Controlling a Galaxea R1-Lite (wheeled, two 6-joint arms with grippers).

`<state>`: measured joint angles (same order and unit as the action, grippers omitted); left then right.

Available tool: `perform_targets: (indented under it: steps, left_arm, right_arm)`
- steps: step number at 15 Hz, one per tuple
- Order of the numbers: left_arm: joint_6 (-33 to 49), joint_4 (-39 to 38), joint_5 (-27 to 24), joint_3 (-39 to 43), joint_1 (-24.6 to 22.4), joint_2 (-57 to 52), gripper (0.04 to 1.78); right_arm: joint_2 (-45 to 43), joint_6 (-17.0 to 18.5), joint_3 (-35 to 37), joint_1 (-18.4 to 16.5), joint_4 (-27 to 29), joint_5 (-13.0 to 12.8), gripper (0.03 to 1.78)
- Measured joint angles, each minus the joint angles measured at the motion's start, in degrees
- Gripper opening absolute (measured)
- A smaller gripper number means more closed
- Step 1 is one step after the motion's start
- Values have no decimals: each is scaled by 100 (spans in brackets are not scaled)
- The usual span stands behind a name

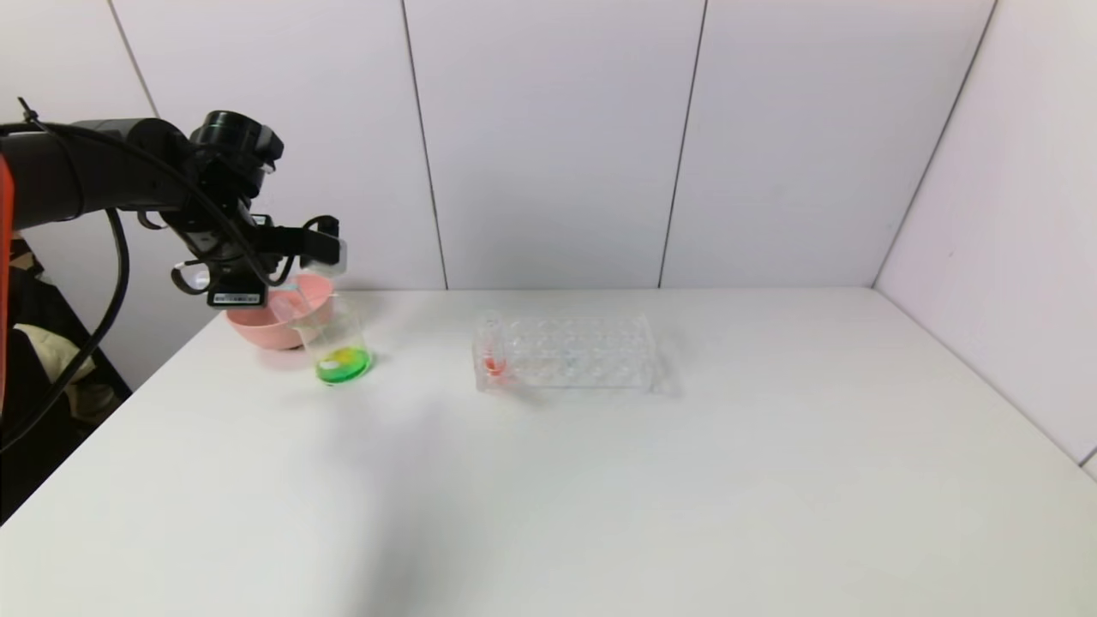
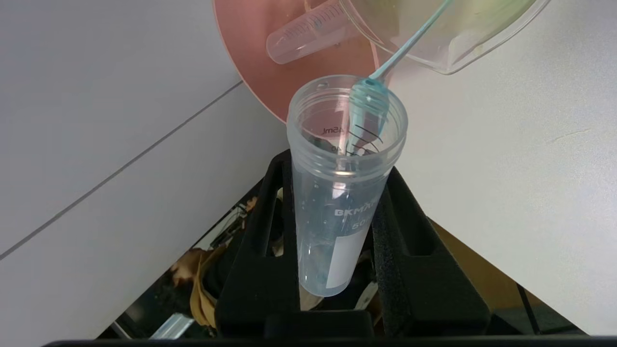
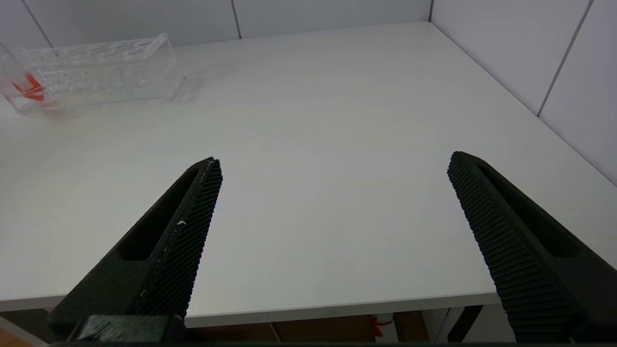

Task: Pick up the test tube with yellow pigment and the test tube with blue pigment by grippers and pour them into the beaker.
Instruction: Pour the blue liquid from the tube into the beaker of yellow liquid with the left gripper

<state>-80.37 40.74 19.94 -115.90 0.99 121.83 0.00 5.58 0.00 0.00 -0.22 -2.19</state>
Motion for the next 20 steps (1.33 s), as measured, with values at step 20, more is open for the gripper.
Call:
perform_targets:
  steps: [20]
  left_arm:
    - [-424,-63,590,7,122,-11,45]
  right_arm:
    - [0,0,0,0,-2,0,171]
